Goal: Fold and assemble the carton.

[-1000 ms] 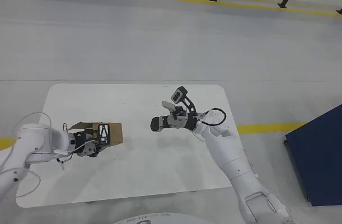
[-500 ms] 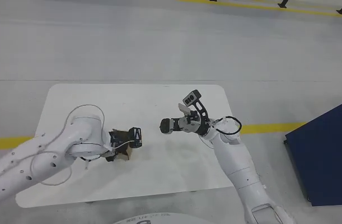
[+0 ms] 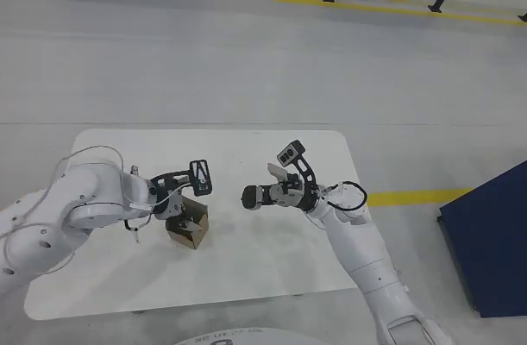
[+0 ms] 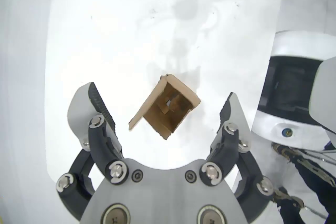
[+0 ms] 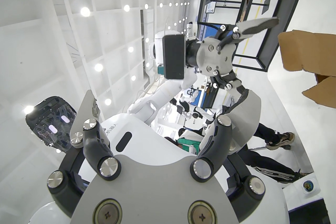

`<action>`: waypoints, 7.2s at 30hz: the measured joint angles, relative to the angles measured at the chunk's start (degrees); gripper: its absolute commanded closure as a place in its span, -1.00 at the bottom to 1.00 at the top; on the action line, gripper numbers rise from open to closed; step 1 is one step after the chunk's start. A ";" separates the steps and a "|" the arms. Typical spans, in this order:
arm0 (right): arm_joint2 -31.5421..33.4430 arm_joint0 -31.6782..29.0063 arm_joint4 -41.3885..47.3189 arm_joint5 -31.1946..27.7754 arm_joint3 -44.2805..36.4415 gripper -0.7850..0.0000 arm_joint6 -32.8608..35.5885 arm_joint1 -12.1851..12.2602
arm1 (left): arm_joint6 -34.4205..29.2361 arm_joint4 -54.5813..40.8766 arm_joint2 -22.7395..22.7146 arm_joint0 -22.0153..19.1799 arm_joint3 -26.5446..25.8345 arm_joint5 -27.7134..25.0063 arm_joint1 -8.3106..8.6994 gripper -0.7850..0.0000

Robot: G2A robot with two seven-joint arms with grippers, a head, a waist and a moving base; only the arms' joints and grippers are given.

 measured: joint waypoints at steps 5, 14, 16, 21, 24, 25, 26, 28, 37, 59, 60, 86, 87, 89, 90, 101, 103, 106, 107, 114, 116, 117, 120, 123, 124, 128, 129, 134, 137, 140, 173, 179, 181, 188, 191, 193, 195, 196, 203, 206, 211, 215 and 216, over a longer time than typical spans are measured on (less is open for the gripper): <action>-1.36 0.60 -1.31 0.46 -0.28 -1.00 -1.54 -0.09 | 9.71 2.98 -12.91 13.50 -0.20 -5.54 5.72 -1.00; -5.61 2.49 -8.87 5.14 -0.30 -1.00 -3.73 -0.03 | 16.05 8.50 -18.25 24.50 2.44 -6.30 7.85 -1.00; -6.01 2.79 -9.51 5.74 -0.27 -1.00 -3.97 0.01 | 15.84 8.88 -17.62 24.80 3.08 -6.34 7.68 -1.00; -6.35 3.19 -9.52 6.00 -0.11 -1.00 -3.99 0.09 | 15.68 9.29 -15.92 24.57 4.16 -7.95 7.15 -1.00; -6.21 3.22 -9.00 5.49 0.03 -1.00 -4.14 0.14 | 15.35 8.85 -14.24 23.90 5.16 -9.21 6.59 -1.00; -5.92 3.05 -8.55 4.96 0.06 -1.00 -4.42 0.17 | 15.03 8.72 -13.37 23.47 5.72 -9.29 6.27 -1.00; -5.61 2.83 -8.13 4.50 0.04 -1.00 -4.61 0.20 | 14.74 8.63 -12.62 23.08 6.17 -9.28 5.98 -1.00; -4.73 2.13 -7.07 3.47 -0.16 -1.00 -4.50 0.33 | 13.97 8.39 -10.69 21.91 7.25 -8.98 5.20 -1.00; -0.21 -1.69 -0.94 -1.03 -1.68 -1.00 -2.53 0.89 | 14.35 2.64 -0.55 15.33 10.58 -16.48 0.67 -1.00; -2.44 1.44 9.87 10.39 0.01 1.00 5.89 0.91 | 37.28 3.12 -18.05 19.42 14.48 -24.95 3.95 -1.00; -2.42 1.41 9.14 9.78 -0.01 1.00 5.84 0.91 | 36.94 3.12 -17.70 19.36 14.48 -24.91 3.94 -1.00; -16.09 -0.49 -41.94 26.86 -15.78 1.00 -13.11 3.04 | 36.84 3.11 -17.58 19.35 14.48 -24.89 3.93 -1.00; -16.39 -0.57 -42.81 27.97 -16.03 1.00 -14.05 3.05 | 36.84 3.11 -17.58 19.35 14.48 -24.89 3.93 -1.00; -17.06 -0.29 -44.12 30.70 -16.09 1.00 -16.46 2.96 | 36.84 3.11 -17.58 19.35 14.48 -24.89 3.93 -1.00; -17.36 -0.02 -44.47 31.85 -16.00 1.00 -17.51 2.87 | 36.84 3.11 -17.58 19.35 14.48 -24.89 3.93 -1.00; -20.82 3.18 -47.46 42.81 -14.80 1.00 -32.29 1.48 | 36.84 3.11 -17.58 19.35 14.48 -24.89 3.93 -1.00; -21.11 3.50 -47.92 44.53 -14.95 1.00 -35.37 1.20 | 36.84 3.11 -17.58 19.35 14.48 -24.89 3.93 -1.00; -22.03 4.09 -48.30 46.40 -15.08 1.00 -37.82 0.83 | 36.84 3.11 -17.58 19.35 14.48 -24.89 3.93 -1.00; -22.24 4.37 -48.72 47.08 -15.07 1.00 -38.73 0.73 | 36.84 3.11 -17.58 19.35 14.48 -24.89 3.93 -1.00; -25.17 6.82 -50.46 51.43 -14.63 1.00 -45.40 -0.57 | 36.84 3.11 -17.58 19.35 14.48 -24.89 3.93 -1.00; -26.00 7.38 -50.60 51.88 -14.67 1.00 -47.16 -0.99 | 36.84 3.11 -17.58 19.35 14.48 -24.89 3.93 -1.00; -26.30 7.53 -50.63 51.91 -14.76 1.00 -47.70 -1.13 | 36.84 3.11 -17.58 19.35 14.48 -24.89 3.93 -1.00; -26.98 7.55 -51.89 51.09 -15.44 1.00 -49.74 -1.39 | 36.84 3.11 -17.58 19.35 14.48 -24.89 3.93 -1.00; -26.79 6.32 -53.31 49.38 -16.89 1.00 -52.04 -1.38 | 36.84 3.11 -17.58 19.35 14.48 -24.89 3.93 -1.00; -26.51 5.55 -53.73 48.68 -17.66 1.00 -52.69 -1.30 | 36.84 3.11 -17.58 19.35 14.48 -24.89 3.93 -1.00; -26.20 1.82 -54.74 44.90 -21.41 1.00 -50.85 -0.64 | 36.84 3.11 -17.58 19.35 14.48 -24.89 3.93 -1.00; -26.19 0.88 -55.16 43.69 -22.21 1.00 -49.62 -0.39 | 36.84 3.11 -17.58 19.35 14.48 -24.89 3.93 -1.00; -25.44 -2.01 -58.24 40.94 -23.88 1.00 -41.57 0.99 | 36.84 3.11 -17.58 19.35 14.48 -24.89 3.93 -1.00; -24.97 -2.21 -59.28 41.84 -23.63 1.00 -39.78 1.26 | 36.84 3.11 -17.58 19.35 14.48 -24.89 3.93 -1.00; -25.22 -1.63 -59.97 43.11 -22.64 1.00 -38.09 1.32 | 36.84 3.11 -17.58 19.35 14.48 -24.89 3.93 -1.00; -35.89 12.39 -65.34 55.42 -13.54 1.00 -29.59 -1.96 | 36.84 3.11 -17.58 19.35 14.48 -24.89 3.93 -1.00; -38.71 16.98 -63.85 60.86 -9.47 1.00 -28.28 -3.69 | 36.84 3.11 -17.58 19.35 14.48 -24.89 3.93 -1.00; -39.68 18.41 -63.52 62.67 -8.07 1.00 -28.38 -4.31 | 36.84 3.11 -17.58 19.35 14.48 -24.89 3.93 -1.00; -43.73 22.51 -64.07 64.62 -3.20 1.00 -27.56 -6.15 | 36.84 3.11 -17.58 19.35 14.48 -24.89 3.93 -1.00; -44.86 23.64 -64.52 64.59 -1.45 1.00 -27.34 -6.96 | 36.84 3.11 -17.58 19.35 14.48 -24.89 3.93 -1.00; -45.31 24.10 -64.88 64.59 -0.66 1.00 -27.47 -7.48 | 36.84 3.11 -17.58 19.35 14.48 -24.89 3.93 -1.00; -46.08 24.30 -66.07 64.59 -0.69 1.00 -28.02 -7.81 | 36.84 3.11 -17.58 19.35 14.48 -24.89 3.93 -1.00; -47.27 24.35 -67.77 64.59 -1.17 1.00 -28.22 -7.87 | 36.84 3.11 -17.58 19.35 14.48 -24.89 3.93 -1.00; -51.01 24.20 -74.50 64.29 -3.62 1.00 -26.43 -7.09 | 36.84 3.11 -17.58 19.35 14.48 -24.89 3.93 -1.00; -50.97 24.21 -74.41 64.30 -3.57 1.00 -26.48 -7.11 | 36.84 3.11 -17.58 19.35 14.48 -24.89 3.93 -1.00; -50.81 23.87 -74.20 63.85 -3.50 1.00 -26.94 -7.12 | 36.84 3.11 -17.58 19.35 14.48 -24.89 3.93 -1.00; -48.03 22.26 -71.29 64.44 -3.30 1.00 -29.99 -7.58 | 36.84 3.11 -17.58 19.35 14.48 -24.89 3.93 -1.00; -46.92 21.90 -70.29 64.62 -2.84 1.00 -30.90 -7.79 | 36.84 3.11 -17.58 19.35 14.48 -24.89 3.93 -1.00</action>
